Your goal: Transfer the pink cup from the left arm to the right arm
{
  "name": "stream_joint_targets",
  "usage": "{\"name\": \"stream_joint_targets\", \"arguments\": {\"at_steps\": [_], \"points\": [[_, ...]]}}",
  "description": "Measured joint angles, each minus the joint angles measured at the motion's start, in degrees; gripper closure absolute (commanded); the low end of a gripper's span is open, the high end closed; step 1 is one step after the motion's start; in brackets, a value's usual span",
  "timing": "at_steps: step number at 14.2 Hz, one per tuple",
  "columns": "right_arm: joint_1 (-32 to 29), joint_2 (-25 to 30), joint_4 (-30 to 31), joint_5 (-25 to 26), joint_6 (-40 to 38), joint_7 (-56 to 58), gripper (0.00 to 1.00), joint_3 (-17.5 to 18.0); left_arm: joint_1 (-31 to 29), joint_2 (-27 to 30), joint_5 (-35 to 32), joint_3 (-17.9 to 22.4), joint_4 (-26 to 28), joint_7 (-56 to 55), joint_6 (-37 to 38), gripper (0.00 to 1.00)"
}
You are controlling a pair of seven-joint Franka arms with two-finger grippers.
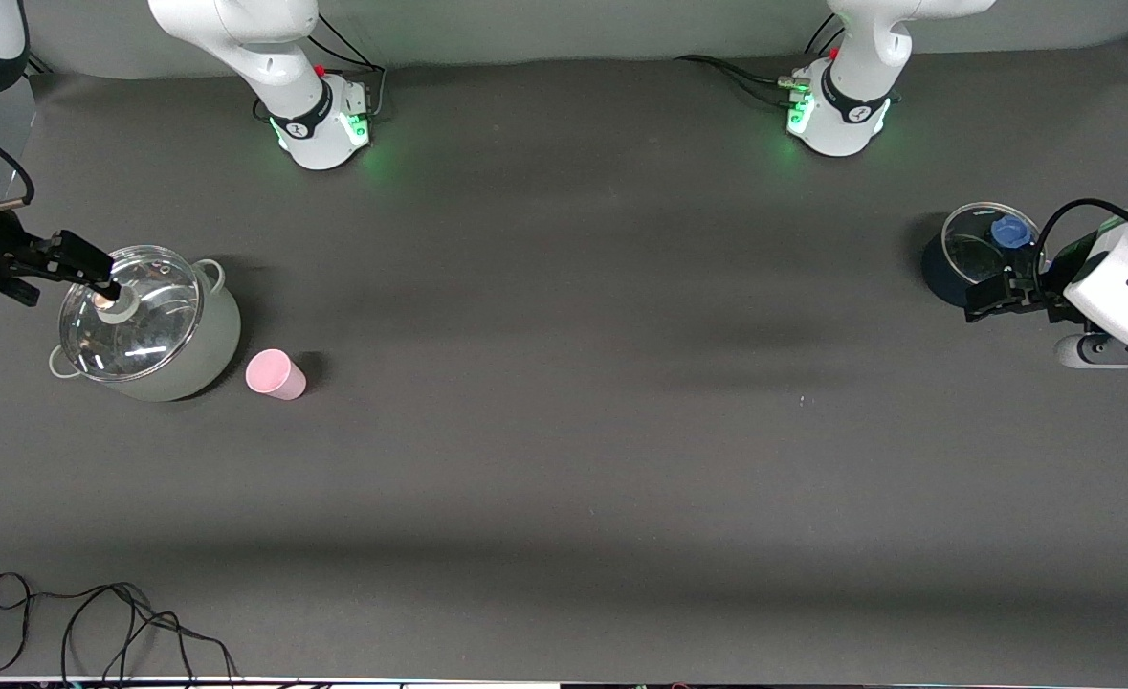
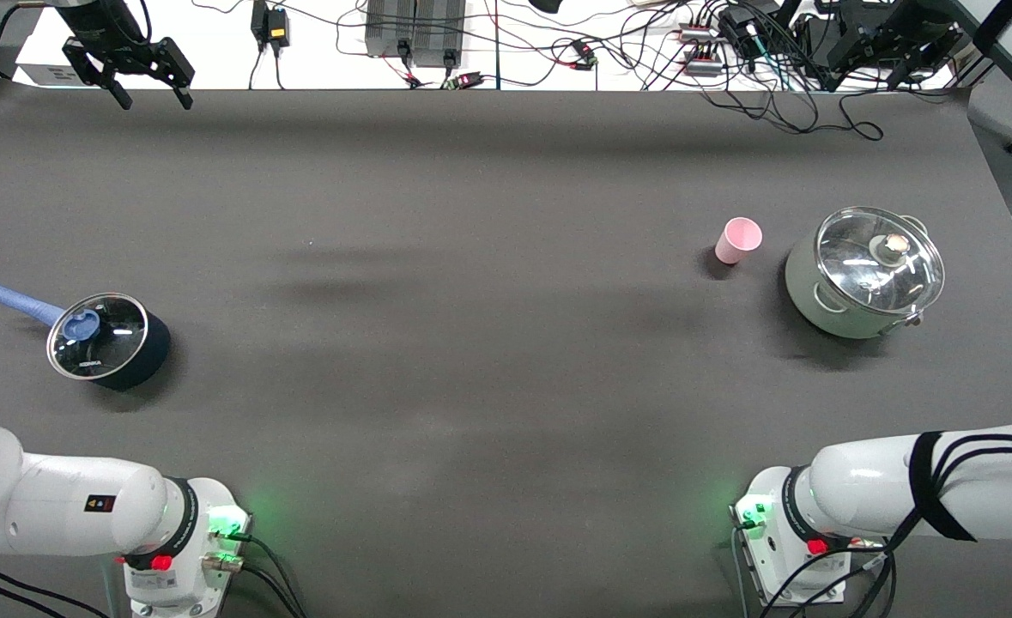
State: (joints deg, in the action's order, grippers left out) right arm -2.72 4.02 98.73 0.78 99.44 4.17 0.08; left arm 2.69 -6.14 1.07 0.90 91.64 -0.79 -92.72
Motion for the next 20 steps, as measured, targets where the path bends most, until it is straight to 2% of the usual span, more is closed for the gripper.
{"name": "stream_joint_targets", "arguments": {"at_steps": [4,20], "points": [[0.5,-2.0,-2.9,0.0,0.4,0.0,0.0,-0.2,0.0,0.0,0.0,0.0,-0.1,0.0,0.0,0.0],[0.9,-3.4,-3.0,0.0,-0.9,0.0,0.0,-0.4,0.0,-0.5,0.0,0.0,-0.1,0.0,0.0,0.0]]}}
